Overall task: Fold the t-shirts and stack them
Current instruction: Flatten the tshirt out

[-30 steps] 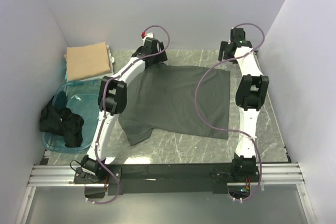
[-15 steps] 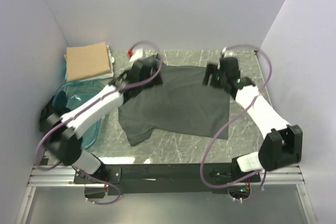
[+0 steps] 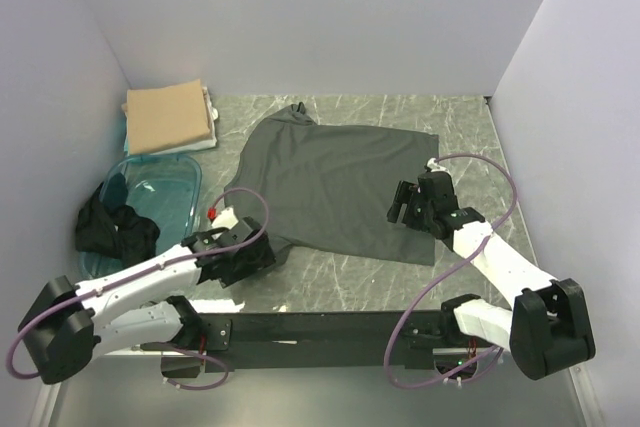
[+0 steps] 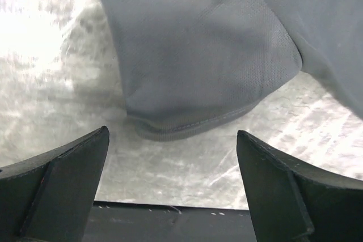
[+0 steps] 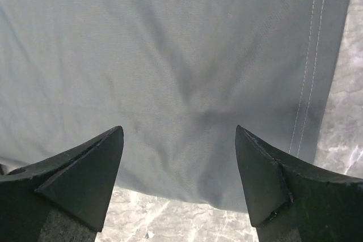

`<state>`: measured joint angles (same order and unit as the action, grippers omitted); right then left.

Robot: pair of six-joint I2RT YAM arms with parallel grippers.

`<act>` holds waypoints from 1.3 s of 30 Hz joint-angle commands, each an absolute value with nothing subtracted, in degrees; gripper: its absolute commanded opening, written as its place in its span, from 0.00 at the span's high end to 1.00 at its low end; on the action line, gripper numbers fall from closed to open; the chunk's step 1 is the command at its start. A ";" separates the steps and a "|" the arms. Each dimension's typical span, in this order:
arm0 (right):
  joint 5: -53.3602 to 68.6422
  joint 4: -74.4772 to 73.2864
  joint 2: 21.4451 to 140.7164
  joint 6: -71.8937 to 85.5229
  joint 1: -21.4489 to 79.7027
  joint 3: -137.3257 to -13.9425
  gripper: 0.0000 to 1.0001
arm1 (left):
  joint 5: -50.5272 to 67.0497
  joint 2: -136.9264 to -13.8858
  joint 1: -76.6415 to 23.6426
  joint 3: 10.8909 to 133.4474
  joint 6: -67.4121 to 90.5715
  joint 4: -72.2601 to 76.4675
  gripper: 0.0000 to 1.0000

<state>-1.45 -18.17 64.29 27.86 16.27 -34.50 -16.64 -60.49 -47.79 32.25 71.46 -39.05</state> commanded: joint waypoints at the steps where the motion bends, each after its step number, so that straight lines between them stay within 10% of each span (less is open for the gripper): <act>1: -0.97 -13.97 63.02 28.30 16.79 -33.49 0.14 | -15.91 -57.66 -48.16 30.24 78.13 -39.20 0.01; 10: -0.53 -13.62 64.60 27.95 16.70 -33.66 0.15 | -17.05 -64.84 -48.08 31.90 75.76 -34.54 0.41; 13: -0.44 -14.32 64.25 28.04 16.61 -33.66 0.15 | -18.62 -67.75 -48.16 34.97 74.97 -37.34 0.99; 39: -0.18 -16.70 65.30 23.12 23.64 -35.16 0.16 | -21.62 -79.53 -41.23 60.29 60.83 -44.83 0.99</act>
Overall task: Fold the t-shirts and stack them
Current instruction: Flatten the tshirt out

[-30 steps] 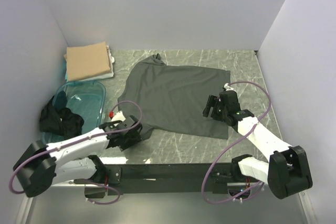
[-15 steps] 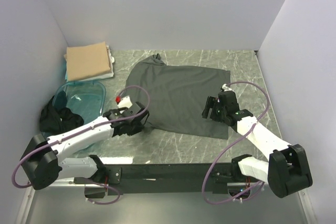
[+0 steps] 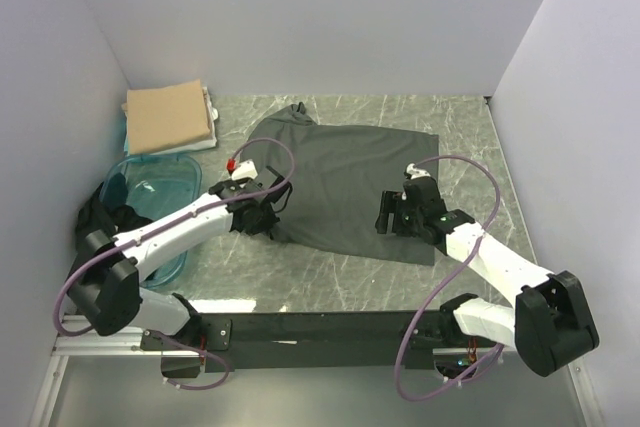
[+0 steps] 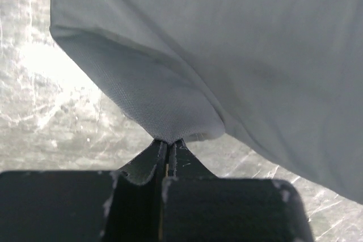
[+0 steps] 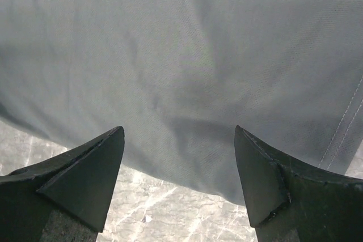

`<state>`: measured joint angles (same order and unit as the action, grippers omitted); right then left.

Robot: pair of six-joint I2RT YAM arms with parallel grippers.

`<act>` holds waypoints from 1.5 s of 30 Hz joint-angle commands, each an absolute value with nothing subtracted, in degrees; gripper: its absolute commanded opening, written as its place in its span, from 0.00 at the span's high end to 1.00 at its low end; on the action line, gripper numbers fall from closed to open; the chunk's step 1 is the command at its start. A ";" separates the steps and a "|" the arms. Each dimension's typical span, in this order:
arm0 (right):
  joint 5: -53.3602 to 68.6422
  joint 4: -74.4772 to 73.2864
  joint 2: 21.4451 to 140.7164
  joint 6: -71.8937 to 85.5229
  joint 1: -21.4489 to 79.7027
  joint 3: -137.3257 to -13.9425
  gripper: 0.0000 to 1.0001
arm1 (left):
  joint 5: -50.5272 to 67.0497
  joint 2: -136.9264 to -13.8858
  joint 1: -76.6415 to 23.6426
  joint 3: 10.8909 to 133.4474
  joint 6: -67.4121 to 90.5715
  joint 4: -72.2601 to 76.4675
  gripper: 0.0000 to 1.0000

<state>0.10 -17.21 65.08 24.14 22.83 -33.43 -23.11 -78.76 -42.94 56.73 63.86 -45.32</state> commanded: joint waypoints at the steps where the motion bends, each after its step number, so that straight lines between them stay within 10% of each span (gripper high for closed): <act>1: -0.18 -16.70 65.39 22.94 23.99 -35.33 0.16 | -21.27 -80.15 -40.61 60.64 60.30 -44.39 0.99; 19: -6.41 -16.61 70.75 21.88 34.72 -38.93 0.17 | -11.52 -100.90 -31.64 72.33 51.77 -39.61 0.99; 45: -1.51 -22.86 75.77 18.21 35.15 -43.33 0.18 | 0.36 -80.42 -31.90 61.69 50.36 -60.21 0.99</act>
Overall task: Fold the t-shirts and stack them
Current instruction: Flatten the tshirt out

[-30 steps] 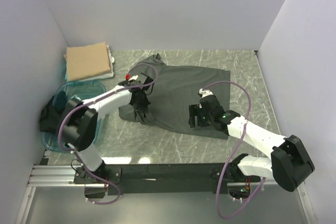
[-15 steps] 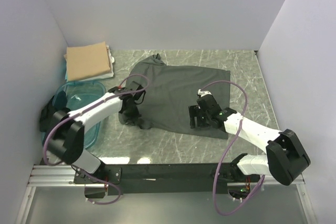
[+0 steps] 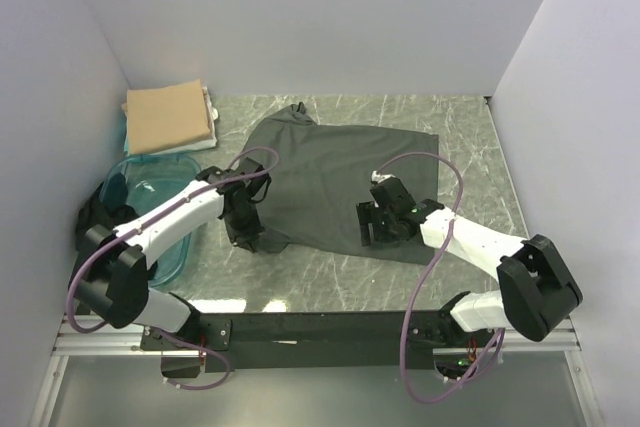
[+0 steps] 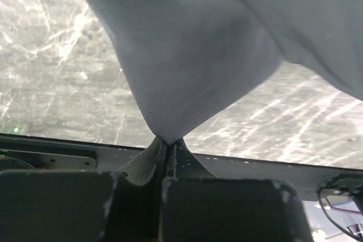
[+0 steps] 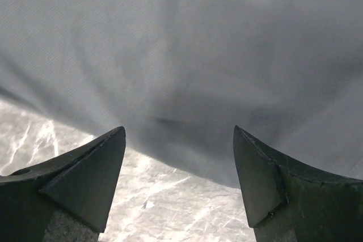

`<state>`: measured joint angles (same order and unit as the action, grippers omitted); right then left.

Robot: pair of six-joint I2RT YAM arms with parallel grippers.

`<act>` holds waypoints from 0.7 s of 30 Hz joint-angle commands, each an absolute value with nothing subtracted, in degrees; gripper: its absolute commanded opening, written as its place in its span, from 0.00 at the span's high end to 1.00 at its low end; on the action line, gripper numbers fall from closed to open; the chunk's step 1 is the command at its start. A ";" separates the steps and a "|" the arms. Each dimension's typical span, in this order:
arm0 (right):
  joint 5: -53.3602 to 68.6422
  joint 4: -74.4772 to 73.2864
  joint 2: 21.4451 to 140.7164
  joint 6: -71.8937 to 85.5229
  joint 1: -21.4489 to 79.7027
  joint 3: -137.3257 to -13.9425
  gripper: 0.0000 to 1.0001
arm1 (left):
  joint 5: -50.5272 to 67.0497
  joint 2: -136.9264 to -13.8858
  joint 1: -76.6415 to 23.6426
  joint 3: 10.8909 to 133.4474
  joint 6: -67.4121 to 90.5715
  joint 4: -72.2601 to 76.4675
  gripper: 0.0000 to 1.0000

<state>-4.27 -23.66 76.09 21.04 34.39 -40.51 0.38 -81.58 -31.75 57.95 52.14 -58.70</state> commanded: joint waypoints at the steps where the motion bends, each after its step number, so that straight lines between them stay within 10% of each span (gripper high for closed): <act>1: -0.45 -22.42 75.50 17.24 35.77 -43.33 0.18 | 0.18 -81.03 -31.90 62.74 50.27 -58.99 0.99; 10: 5.27 -11.87 76.11 20.82 45.69 -45.79 0.18 | -2.91 -92.80 -29.80 72.22 51.52 -44.84 0.98; 19: -3.06 -11.51 81.47 22.94 53.51 -52.55 0.18 | -9.48 -106.00 -26.11 84.98 51.59 -42.54 0.14; 21: -4.65 -11.08 82.70 22.24 54.57 -53.87 0.18 | -10.37 -103.46 -26.10 84.38 51.77 -41.93 0.10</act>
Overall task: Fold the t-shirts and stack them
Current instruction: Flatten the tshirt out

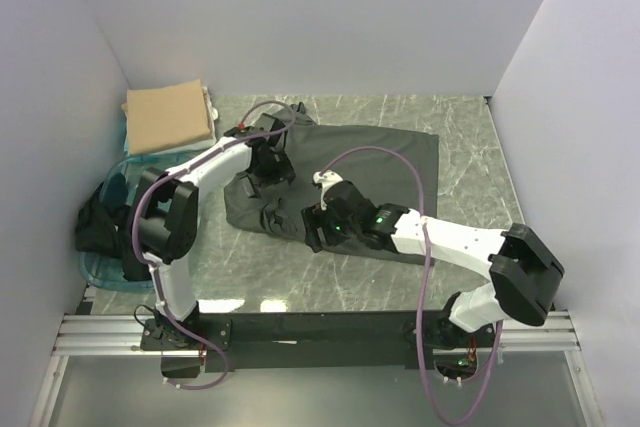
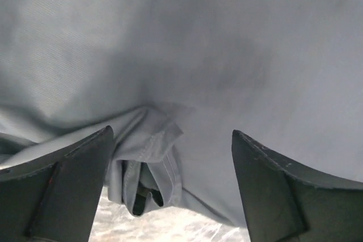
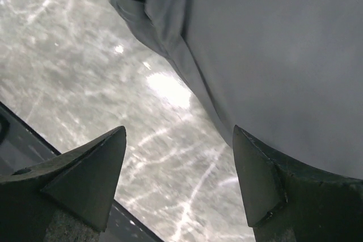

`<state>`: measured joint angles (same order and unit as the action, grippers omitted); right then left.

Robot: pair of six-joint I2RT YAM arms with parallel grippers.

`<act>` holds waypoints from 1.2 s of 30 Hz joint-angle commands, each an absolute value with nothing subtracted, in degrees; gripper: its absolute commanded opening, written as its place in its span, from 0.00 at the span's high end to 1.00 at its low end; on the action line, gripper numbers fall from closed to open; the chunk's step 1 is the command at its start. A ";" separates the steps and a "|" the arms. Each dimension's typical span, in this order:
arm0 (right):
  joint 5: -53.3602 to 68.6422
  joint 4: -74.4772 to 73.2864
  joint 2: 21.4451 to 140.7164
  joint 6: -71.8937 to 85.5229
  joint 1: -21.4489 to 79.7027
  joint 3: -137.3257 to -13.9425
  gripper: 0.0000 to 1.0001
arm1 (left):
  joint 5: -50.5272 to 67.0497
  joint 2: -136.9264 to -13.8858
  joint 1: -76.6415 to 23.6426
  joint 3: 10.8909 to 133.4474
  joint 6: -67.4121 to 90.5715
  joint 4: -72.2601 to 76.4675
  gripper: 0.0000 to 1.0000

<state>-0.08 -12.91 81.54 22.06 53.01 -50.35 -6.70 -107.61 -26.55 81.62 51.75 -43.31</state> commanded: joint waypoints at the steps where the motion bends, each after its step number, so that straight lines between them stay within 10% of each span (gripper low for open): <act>1: -4.66 -10.64 83.23 21.98 55.54 -54.31 0.18 | -11.24 -102.23 -26.10 82.63 51.77 -41.14 0.05; 23: -5.72 -14.49 111.00 20.13 59.77 -79.27 0.58 | -11.25 -82.71 -17.05 56.60 56.25 -35.69 0.01; 28: -5.71 -16.00 111.54 20.65 59.85 -79.19 0.99 | -12.30 -81.92 -16.70 56.69 56.16 -36.39 0.01; 36: -3.59 -11.25 105.56 19.78 63.19 -69.00 1.00 | -11.43 -80.68 -16.52 55.90 55.72 -36.04 0.01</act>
